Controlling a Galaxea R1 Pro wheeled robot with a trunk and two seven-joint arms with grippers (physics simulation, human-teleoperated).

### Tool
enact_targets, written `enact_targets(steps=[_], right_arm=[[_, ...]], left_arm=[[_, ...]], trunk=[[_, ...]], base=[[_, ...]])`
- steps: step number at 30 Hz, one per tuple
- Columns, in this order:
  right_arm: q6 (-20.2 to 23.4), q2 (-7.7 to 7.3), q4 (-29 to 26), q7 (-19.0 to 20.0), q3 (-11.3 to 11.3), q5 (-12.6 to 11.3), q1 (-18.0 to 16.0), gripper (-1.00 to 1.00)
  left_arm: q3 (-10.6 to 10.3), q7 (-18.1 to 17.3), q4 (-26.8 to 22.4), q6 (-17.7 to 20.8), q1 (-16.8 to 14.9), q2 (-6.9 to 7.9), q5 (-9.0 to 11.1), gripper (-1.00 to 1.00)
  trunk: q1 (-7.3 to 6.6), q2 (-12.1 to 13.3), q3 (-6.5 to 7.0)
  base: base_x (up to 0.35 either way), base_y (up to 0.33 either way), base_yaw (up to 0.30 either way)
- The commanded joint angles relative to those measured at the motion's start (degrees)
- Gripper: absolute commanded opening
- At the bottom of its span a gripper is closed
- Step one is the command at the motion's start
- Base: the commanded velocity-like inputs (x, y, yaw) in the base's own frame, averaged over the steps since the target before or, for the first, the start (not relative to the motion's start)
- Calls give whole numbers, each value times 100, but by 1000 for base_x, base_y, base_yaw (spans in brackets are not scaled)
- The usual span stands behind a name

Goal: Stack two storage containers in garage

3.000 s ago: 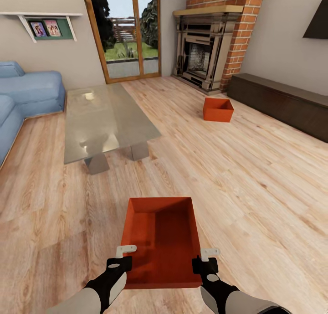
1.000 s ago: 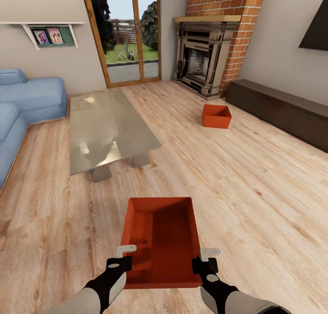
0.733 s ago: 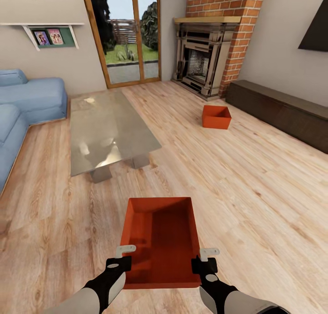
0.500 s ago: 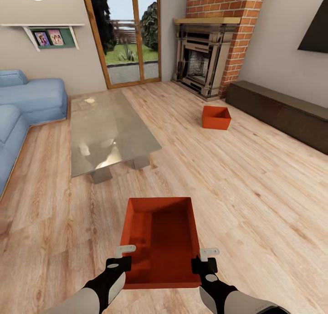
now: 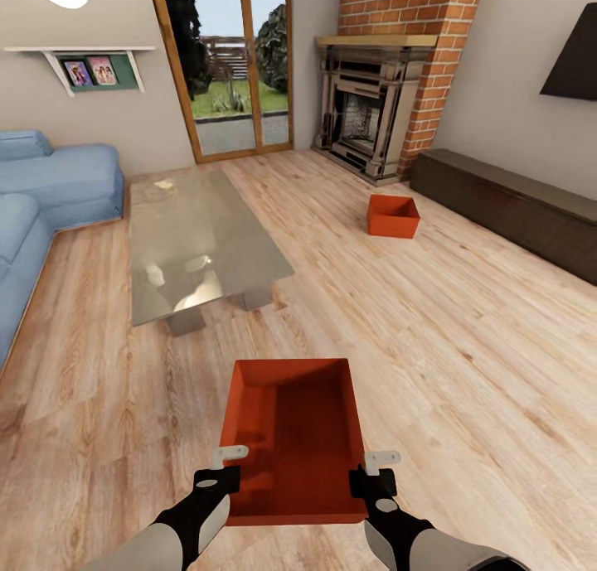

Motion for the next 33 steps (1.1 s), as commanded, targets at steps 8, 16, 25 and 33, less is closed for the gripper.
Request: enact_targets(steps=[8,16,25,33], right_arm=[[-45,-15,4,6,60,-102,-2,-100],[-45,-13,4,6,60,-102,-2,-100],[-48,-13,4,9,60,-102,-2,-100],[-46,-9,4,5,60,-102,-2,-100]], left_arm=[[58,48,-5,16,-3,43,28,-100],[58,49,-5,16,-3,43,28,-100],[58,49,-5,17,-3,52,28,-100],[58,49,-5,16,-3,52,28,-100]], trunk=[[-177,320,140],[-352,641,284],[-550,1002,446],[-726,1323,589]], base=[[0,0,0],[0,0,0],[0,0,0],[0,0,0]])
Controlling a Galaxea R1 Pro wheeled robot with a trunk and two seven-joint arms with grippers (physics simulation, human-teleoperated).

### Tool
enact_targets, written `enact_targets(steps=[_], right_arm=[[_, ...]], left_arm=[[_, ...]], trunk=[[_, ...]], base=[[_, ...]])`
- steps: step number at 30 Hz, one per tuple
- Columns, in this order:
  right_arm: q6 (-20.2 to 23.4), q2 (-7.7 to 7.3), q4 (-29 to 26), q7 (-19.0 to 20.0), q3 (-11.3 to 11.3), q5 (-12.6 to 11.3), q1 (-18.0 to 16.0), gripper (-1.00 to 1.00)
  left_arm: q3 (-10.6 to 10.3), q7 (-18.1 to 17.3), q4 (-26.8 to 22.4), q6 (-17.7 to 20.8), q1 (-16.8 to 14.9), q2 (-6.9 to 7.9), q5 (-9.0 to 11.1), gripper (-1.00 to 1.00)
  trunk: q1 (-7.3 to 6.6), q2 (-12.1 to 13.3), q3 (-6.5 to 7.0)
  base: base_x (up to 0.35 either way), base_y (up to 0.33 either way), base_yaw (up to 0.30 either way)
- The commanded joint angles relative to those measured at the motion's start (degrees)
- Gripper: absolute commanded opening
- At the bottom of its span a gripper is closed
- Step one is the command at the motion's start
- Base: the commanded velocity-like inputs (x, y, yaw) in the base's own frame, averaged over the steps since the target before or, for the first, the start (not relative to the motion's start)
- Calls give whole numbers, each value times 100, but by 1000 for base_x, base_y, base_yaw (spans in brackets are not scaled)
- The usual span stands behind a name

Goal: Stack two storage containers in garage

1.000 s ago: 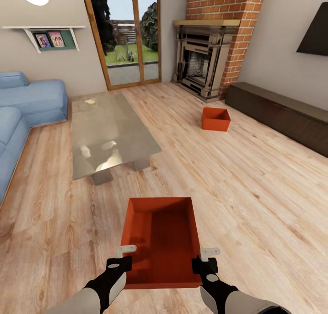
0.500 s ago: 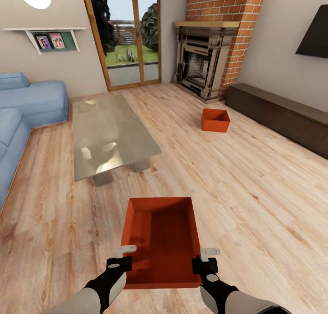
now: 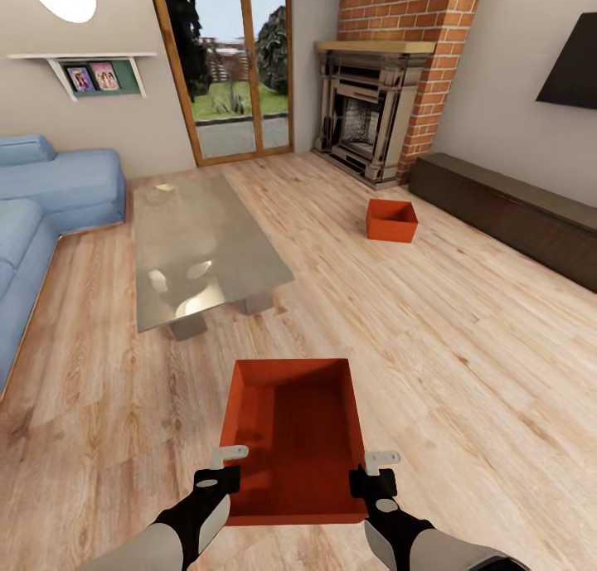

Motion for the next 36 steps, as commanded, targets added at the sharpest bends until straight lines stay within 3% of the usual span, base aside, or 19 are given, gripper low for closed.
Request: enact_targets(steps=[1,33,36], right_arm=[[-44,-6,3,1,53,-90,-2,-100],[-50,-2,3,1,53,-90,-2,-100],[-50,-2,3,1,53,-90,-2,-100]], left_arm=[[54,49,-5,16,-3,54,36,-100],[54,49,-5,16,-3,54,36,-100],[54,49,-8,16,-3,54,36,-100]], trunk=[[-23,39,15],[-726,1322,589],[-726,1322,590]], base=[[0,0,0],[0,0,0],[0,0,0]])
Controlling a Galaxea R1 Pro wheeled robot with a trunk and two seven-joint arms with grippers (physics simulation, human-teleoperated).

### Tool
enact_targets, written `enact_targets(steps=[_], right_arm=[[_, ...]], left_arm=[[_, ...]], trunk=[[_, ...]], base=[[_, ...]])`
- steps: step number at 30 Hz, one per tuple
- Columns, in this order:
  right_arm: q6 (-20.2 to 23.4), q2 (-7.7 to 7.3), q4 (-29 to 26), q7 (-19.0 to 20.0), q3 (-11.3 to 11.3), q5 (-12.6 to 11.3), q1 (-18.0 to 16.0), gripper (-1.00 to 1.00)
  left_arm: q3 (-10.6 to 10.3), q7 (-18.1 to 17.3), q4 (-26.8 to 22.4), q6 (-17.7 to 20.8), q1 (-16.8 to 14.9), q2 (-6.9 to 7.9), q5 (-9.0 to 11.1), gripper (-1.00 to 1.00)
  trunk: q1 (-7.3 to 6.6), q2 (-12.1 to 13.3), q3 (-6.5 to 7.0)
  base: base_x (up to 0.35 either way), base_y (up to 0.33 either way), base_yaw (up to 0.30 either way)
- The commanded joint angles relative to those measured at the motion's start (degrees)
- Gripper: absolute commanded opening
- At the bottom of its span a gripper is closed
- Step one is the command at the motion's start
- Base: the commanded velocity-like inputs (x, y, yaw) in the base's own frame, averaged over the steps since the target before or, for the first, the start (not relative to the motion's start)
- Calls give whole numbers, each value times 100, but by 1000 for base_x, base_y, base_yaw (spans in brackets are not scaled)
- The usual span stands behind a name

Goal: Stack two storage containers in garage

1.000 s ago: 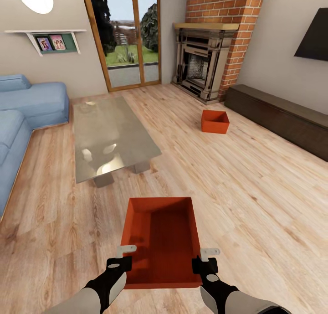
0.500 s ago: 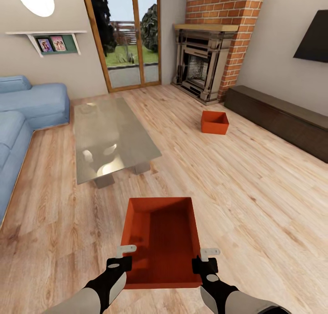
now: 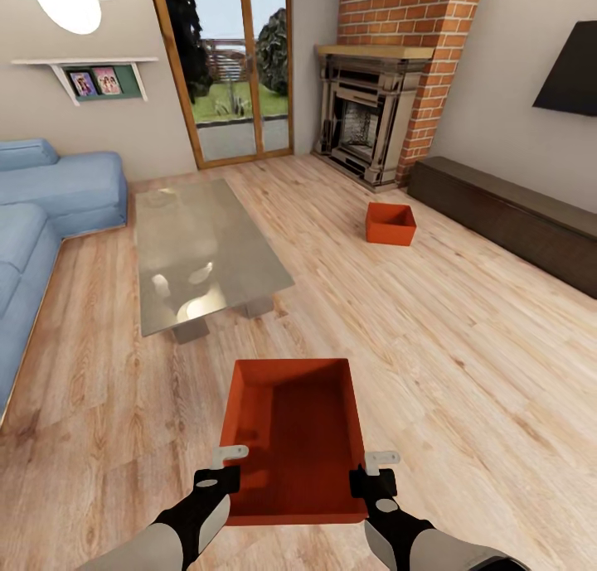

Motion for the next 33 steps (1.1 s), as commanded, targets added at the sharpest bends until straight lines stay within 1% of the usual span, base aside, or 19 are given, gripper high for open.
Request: enact_targets(steps=[1,33], right_arm=[[-45,-1,3,-1,54,-94,-3,-100],[-53,8,3,-54,54,-97,-3,-100]], left_arm=[[56,50,-5,16,-3,54,37,-100],[56,48,-9,-1,-3,44,37,-100]], trunk=[[0,-4,-3],[0,-4,281]], base=[[0,0,0],[0,0,0]])
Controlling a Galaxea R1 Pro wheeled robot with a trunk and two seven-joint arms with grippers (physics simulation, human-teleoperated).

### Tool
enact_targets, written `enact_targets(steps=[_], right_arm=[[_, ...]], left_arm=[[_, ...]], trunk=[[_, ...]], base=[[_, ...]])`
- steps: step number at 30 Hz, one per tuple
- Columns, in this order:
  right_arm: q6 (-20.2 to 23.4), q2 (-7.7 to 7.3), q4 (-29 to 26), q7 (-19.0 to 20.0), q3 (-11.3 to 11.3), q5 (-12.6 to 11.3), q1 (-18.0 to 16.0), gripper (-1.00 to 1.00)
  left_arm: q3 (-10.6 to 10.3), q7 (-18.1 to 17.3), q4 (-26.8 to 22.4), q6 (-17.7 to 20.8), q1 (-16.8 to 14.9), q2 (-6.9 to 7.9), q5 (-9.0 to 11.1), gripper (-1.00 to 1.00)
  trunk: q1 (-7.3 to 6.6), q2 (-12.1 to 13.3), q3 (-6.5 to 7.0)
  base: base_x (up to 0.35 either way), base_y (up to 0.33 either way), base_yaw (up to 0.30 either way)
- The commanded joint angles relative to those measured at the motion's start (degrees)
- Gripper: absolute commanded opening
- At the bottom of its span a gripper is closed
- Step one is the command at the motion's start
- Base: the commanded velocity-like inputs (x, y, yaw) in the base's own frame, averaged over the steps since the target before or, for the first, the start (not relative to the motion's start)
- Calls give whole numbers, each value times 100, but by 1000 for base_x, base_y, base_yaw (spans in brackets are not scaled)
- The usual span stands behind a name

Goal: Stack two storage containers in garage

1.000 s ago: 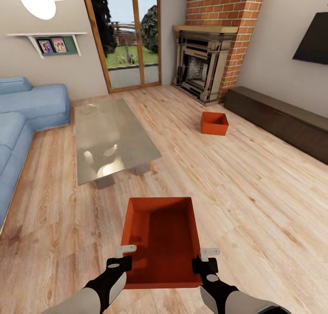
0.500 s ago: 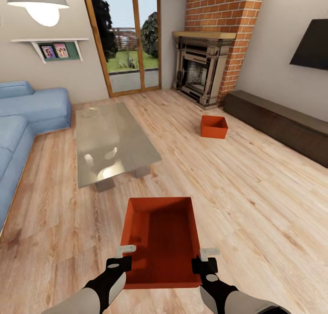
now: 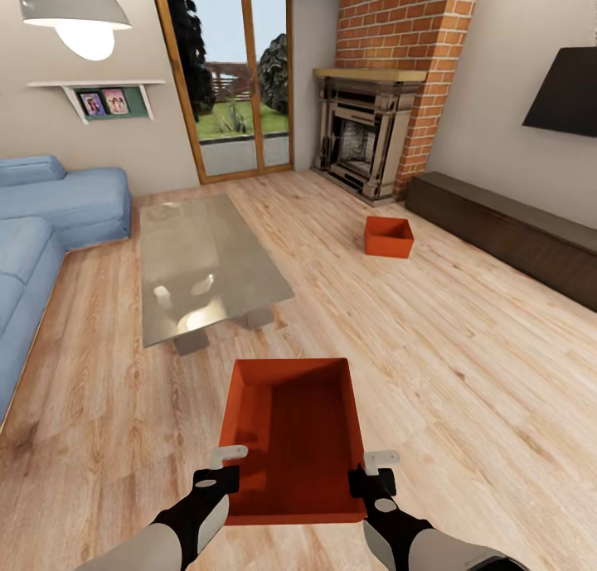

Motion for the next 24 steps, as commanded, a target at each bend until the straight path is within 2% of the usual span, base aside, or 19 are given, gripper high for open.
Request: enact_targets(steps=[1,24], right_arm=[[-55,-18,10,-7,71,-140,-2,-100],[-55,-18,10,-5,71,-139,-2,-100]], left_arm=[[87,70,-8,13,-5,20,-10,-100],[87,72,-5,13,-5,20,-10,-100]], trunk=[[0,-4,5],[0,-4,218]], base=[[0,0,0],[0,0,0]])
